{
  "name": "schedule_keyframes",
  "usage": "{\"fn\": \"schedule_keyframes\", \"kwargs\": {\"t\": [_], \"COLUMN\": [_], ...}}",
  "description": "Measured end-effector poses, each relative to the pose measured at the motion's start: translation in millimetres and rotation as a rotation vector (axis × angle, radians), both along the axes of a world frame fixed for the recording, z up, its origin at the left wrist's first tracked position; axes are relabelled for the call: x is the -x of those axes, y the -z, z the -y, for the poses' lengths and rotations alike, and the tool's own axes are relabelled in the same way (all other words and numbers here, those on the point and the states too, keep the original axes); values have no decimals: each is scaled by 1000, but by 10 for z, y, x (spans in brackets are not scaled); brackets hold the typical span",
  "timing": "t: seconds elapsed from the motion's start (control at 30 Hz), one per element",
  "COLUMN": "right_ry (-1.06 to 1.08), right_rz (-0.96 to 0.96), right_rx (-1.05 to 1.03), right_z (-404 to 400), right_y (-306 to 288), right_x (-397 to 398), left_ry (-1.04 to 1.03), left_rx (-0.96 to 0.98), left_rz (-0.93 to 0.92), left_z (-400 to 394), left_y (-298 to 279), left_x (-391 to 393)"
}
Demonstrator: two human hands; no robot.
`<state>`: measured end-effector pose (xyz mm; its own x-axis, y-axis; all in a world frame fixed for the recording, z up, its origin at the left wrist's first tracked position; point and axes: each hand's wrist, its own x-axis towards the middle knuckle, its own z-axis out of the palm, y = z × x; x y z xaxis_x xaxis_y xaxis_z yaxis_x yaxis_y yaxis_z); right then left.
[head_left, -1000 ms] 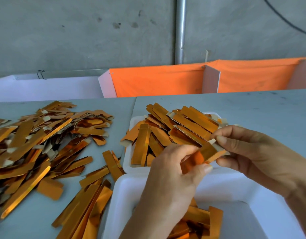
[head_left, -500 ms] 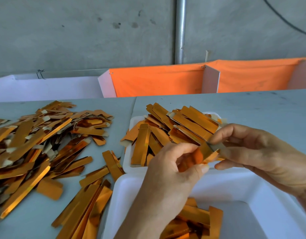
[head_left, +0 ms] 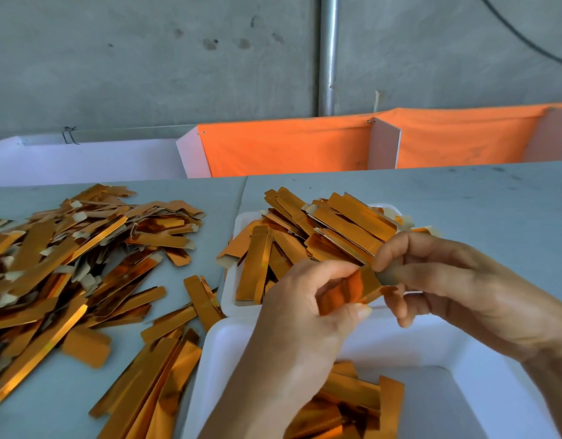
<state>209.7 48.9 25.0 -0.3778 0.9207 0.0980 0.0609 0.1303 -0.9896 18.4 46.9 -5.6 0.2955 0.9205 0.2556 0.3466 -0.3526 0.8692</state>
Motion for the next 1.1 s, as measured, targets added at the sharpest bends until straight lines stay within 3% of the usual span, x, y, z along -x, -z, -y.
{"fn": "schedule_keyframes", "kwargs": {"t": [0.2, 0.5, 0.8, 1.1], "right_ry": [-30, 71, -92, -41], "right_rz": [-41, 145, -245, -252], "right_rx": [-3, -74, 180, 287], "right_z": [3, -6, -55, -62], "right_y": [13, 62, 103, 120], "right_x": [-7, 99, 3, 70], "left_ry": [42, 6, -22, -30], "left_rx": [76, -63, -81, -112], "left_rz": [81, -133, -138, -198], "left_z": [4, 35, 32, 40], "left_y": [1, -29, -54, -52], "left_x": [26, 20, 35, 29]}}
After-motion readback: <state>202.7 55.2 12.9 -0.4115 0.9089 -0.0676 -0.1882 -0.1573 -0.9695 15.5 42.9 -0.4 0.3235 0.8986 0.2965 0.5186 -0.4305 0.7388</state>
